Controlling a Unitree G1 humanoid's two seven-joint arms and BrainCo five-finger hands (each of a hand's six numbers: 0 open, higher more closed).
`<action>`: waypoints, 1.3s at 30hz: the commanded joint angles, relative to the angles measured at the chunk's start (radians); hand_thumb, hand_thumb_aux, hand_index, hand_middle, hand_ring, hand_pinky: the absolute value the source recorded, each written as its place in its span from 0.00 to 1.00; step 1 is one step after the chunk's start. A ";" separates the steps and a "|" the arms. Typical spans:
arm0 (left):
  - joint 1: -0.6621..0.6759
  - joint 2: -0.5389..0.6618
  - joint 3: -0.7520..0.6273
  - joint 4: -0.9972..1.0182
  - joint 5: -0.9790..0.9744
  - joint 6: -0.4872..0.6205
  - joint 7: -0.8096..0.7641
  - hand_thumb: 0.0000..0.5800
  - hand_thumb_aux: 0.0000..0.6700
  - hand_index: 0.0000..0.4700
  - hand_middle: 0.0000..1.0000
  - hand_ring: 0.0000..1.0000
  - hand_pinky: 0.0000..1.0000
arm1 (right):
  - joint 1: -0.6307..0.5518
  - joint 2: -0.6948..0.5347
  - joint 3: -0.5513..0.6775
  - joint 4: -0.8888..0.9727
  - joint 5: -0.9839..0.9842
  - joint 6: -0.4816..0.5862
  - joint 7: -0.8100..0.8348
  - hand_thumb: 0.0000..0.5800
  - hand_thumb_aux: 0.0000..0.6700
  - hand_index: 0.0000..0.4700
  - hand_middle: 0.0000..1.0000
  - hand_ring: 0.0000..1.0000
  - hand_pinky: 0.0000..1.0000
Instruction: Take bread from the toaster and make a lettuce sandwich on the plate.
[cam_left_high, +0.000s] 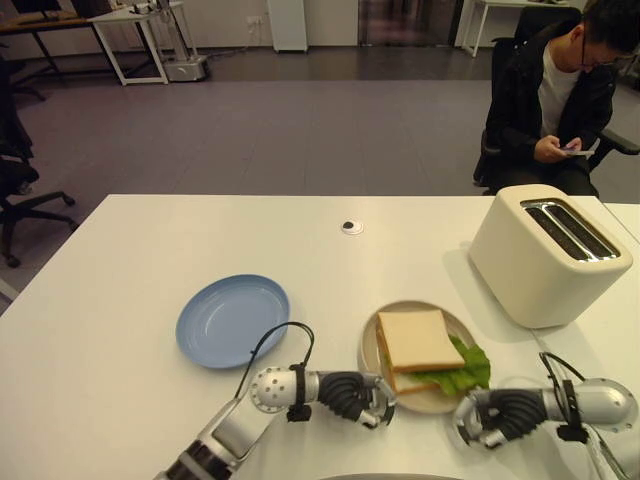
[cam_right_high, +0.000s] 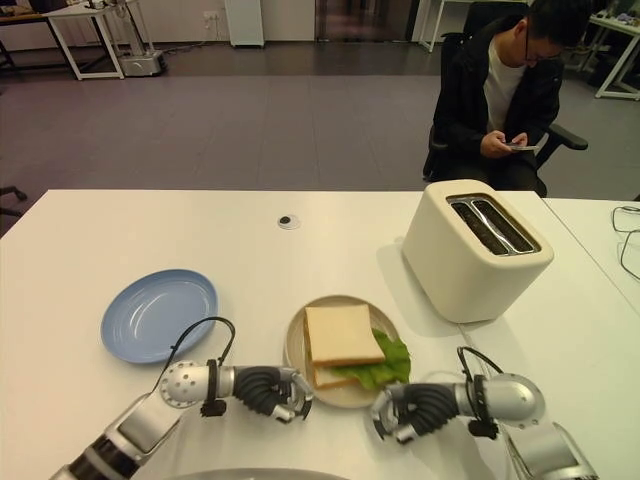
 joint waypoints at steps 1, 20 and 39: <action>-0.101 -0.103 -0.009 0.277 0.129 0.023 0.164 1.00 1.00 1.00 1.00 1.00 1.00 | -0.194 0.119 0.062 0.258 -0.307 -0.022 -0.367 1.00 1.00 1.00 0.93 0.93 0.93; -0.276 -0.263 0.332 0.490 -0.048 -0.444 0.653 0.00 0.00 0.00 0.20 0.20 0.20 | -0.409 0.424 -0.119 0.420 0.009 -0.207 -0.924 0.00 0.00 0.00 0.00 0.00 0.00; 0.050 -0.193 0.580 0.148 -0.197 -0.337 0.603 0.00 0.00 0.00 0.01 0.01 0.01 | -0.189 0.544 -0.192 0.219 0.149 -0.161 -0.865 0.00 0.00 0.00 0.00 0.00 0.00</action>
